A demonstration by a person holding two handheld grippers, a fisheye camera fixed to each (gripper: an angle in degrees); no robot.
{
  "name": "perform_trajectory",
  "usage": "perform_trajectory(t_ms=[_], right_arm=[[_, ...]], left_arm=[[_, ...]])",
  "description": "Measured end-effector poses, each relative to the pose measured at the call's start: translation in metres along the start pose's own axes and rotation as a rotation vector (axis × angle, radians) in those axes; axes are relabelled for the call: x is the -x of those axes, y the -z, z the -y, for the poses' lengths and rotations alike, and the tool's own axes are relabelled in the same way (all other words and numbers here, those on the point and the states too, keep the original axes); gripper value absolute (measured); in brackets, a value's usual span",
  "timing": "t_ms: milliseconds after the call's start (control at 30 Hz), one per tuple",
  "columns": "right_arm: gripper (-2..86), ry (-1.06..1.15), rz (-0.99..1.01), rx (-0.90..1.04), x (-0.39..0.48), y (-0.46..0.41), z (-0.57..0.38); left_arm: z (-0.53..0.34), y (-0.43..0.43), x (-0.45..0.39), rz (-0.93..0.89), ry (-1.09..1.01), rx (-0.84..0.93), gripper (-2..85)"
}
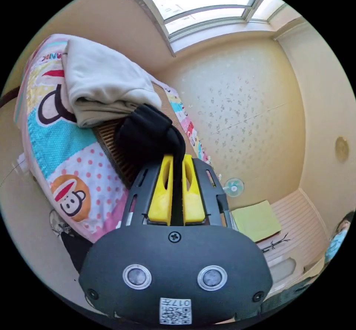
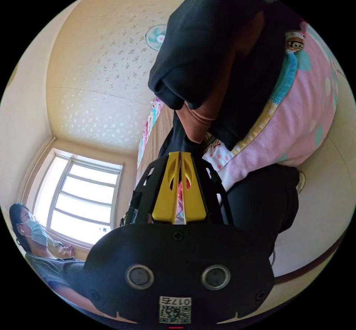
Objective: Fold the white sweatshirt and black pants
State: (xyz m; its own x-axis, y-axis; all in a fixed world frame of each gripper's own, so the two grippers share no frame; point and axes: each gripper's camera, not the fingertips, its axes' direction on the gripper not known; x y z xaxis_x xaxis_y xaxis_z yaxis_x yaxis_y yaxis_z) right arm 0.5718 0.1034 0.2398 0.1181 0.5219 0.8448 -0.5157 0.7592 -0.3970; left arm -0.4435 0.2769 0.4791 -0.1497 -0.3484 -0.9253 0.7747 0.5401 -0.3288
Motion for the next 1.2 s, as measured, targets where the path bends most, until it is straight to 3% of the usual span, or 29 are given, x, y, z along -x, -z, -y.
perform_trajectory(t_ms=[100,267,400,567,700,833,967,1033,1200], right_arm=[[0.2,0.028,0.025,0.016,0.008,-0.009,0.002],[0.3,0.128,-0.060,0.119,0.035,-0.037,-0.002],[0.4,0.196,-0.100,0.176,0.047,-0.049,-0.012],[1.0,0.294,-0.099,0.287,0.054,-0.072,-0.031],[2.4,0.335,0.008,0.369,0.058,-0.097,-0.039],[5.3,0.356,0.113,0.449,0.067,-0.140,-0.043],[5.6,0.385,0.104,0.474,0.089,-0.181,-0.049],[3.7,0.413,0.108,0.477,0.101,-0.193,-0.052],[1.1,0.468,-0.025,0.486,0.123,-0.218,-0.055]], left_arm=[[-0.011,-0.023,-0.081,-0.019,-0.199,0.052,4.1],[-0.109,-0.077,-0.219,-0.148,-0.612,0.203,4.4],[-0.202,-0.126,-0.236,-0.280,-0.638,0.412,5.7],[-0.322,-0.193,-0.196,-0.302,-0.524,0.877,10.9],[-0.329,-0.164,-0.187,-0.290,-0.570,0.841,10.1],[-0.284,-0.118,-0.164,-0.094,-0.578,0.630,11.1],[-0.233,-0.076,-0.110,0.205,-0.397,0.380,18.2],[-0.225,-0.065,-0.082,0.261,-0.279,0.329,22.6],[-0.240,-0.090,-0.025,0.096,-0.064,0.533,20.1]])
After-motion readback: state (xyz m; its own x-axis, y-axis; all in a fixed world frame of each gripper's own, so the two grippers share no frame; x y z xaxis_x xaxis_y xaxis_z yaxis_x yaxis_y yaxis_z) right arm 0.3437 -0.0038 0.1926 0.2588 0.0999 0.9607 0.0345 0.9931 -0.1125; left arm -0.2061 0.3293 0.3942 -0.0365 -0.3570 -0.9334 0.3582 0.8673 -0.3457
